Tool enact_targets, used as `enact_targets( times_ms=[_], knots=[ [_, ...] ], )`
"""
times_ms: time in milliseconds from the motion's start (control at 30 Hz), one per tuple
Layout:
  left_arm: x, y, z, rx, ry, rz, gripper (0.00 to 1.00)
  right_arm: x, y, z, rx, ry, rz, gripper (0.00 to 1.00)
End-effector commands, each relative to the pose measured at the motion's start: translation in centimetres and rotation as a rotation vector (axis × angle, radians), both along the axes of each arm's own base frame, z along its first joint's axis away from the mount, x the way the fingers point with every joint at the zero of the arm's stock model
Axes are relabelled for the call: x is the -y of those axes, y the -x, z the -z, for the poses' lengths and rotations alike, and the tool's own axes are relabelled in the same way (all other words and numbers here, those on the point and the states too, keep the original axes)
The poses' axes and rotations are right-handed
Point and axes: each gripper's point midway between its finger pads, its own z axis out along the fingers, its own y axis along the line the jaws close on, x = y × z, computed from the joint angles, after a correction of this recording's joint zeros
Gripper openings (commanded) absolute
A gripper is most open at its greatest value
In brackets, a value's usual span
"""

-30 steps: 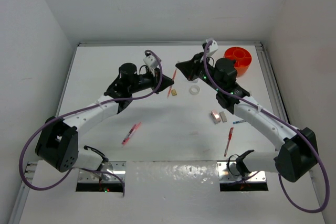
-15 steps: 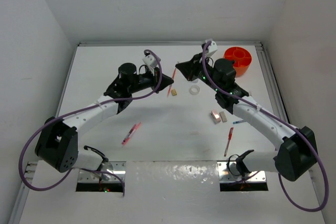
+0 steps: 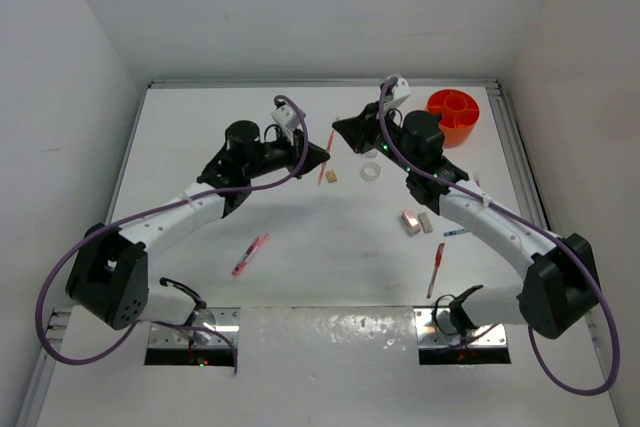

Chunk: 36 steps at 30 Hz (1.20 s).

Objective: Sort the stationery into containers
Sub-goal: Close the pen cap on the pen.

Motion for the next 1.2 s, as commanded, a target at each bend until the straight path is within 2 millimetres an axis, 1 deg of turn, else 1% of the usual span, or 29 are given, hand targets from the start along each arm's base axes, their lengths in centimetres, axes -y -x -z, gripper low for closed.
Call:
enact_targets(
  times_ms=[0,267,400,500,567,767,933,1167],
  knots=[
    [-0.1,0.4,-2.0,0.066,0.033,0.004,0.0,-0.4,0.4,-4.4,0.099,-0.058,-0.022,0.0],
    [-0.1,0.3,-2.1,0.071,0.034,0.001,0.0,-0.4,0.8,-4.4,0.097,-0.063,-0.026,0.0],
    [-0.2,0.1,-2.2,0.077,0.031,-0.009,0.0,-0.1,0.9,-5.1,0.116,-0.071,-0.013,0.0],
    [-0.1,0.2,-1.9,0.07,0.026,-0.003,0.0,0.1,0.9,-6.1,0.14,-0.077,-0.007,0.0],
    [-0.1,0.2,-2.0,0.072,0.027,-0.003,0.0,0.0,1.0,-6.3,0.144,-0.074,-0.011,0.0],
    [-0.2,-0.1,-2.4,0.085,0.03,-0.021,0.0,-0.3,1.1,-6.1,0.138,-0.068,-0.017,0.0],
    [-0.2,-0.2,-2.6,0.094,0.032,-0.024,0.0,-0.6,1.1,-5.4,0.122,-0.056,-0.022,0.0],
    [-0.2,-0.1,-2.4,0.096,0.023,-0.014,0.0,0.0,0.3,-4.7,0.121,-0.004,0.02,0.0]
  ],
)
